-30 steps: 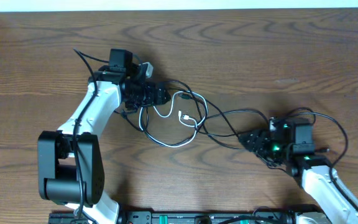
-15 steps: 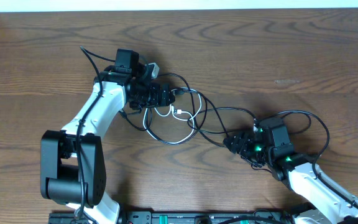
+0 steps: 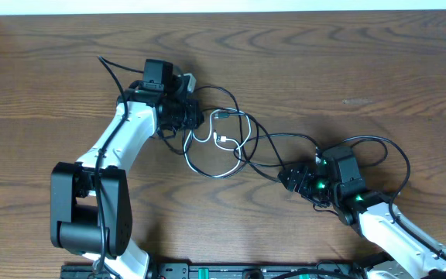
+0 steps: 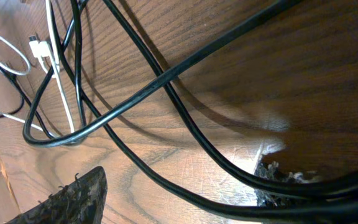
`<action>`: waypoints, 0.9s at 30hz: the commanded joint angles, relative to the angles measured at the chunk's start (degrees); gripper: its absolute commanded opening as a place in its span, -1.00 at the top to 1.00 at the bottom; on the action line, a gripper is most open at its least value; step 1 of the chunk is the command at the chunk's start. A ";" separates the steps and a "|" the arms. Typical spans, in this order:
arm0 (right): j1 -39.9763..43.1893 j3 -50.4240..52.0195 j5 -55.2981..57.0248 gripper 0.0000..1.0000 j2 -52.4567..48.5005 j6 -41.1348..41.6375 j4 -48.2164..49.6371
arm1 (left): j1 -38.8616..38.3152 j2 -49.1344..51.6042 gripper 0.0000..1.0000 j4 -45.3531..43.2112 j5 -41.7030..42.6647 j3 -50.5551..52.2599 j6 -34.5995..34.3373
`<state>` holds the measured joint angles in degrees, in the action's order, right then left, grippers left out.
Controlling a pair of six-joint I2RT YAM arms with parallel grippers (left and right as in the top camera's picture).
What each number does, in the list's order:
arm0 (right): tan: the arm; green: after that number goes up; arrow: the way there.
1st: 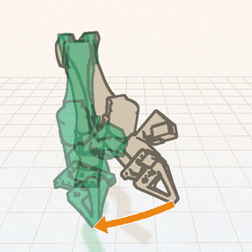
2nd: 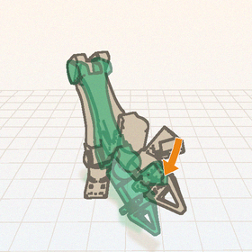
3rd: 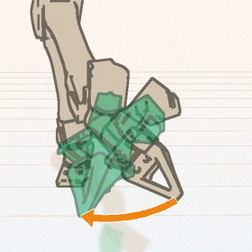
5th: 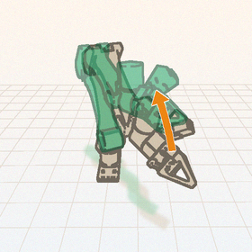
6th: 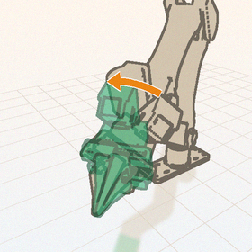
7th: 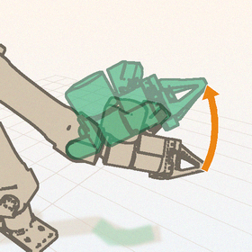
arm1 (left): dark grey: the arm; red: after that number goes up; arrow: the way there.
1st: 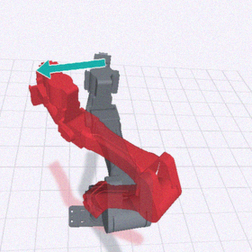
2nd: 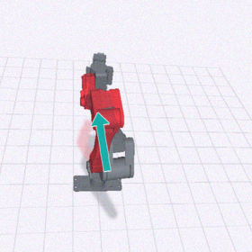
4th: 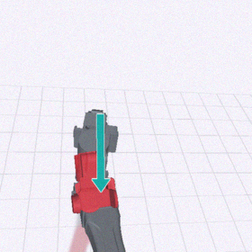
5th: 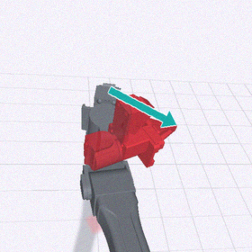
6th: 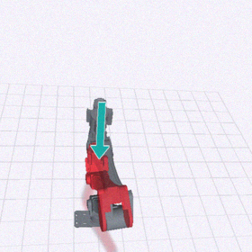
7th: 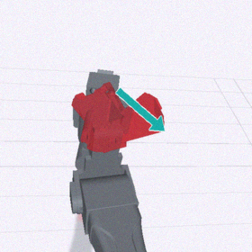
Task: Untangle cables
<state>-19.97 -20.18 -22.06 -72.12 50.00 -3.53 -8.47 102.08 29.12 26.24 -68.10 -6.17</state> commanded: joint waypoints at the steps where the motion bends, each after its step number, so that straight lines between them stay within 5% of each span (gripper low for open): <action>1: -0.28 0.26 2.43 -0.48 -0.44 -1.42 -0.79 | -0.09 -1.20 0.77 -1.51 -3.02 0.28 -0.13; 8: -0.28 0.26 2.45 -0.54 -0.44 -1.40 -0.96 | -0.13 -1.20 0.84 -2.45 -3.19 0.28 -0.13; 11: -0.28 0.26 2.84 -0.56 -0.44 -1.40 -0.79 | -0.13 -1.20 0.17 -2.47 -3.19 0.28 -0.13; 14: 0.33 -0.39 1.86 -0.57 -0.44 -3.61 -0.94 | -0.13 -1.20 -0.26 -2.47 -3.21 0.28 -0.11; 20: 3.52 -16.09 2.51 -0.57 -0.44 -10.40 -29.97 | -0.13 -1.20 -0.42 -2.45 -3.19 0.28 -0.13; 27: 4.76 -35.69 21.97 -0.67 -0.44 -14.69 -55.12 | -0.13 -1.20 -0.42 -2.45 -3.19 0.28 -0.13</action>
<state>-15.55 -51.22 -11.90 -72.75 38.37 -55.94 -8.47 102.08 26.65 23.59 -68.05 -6.37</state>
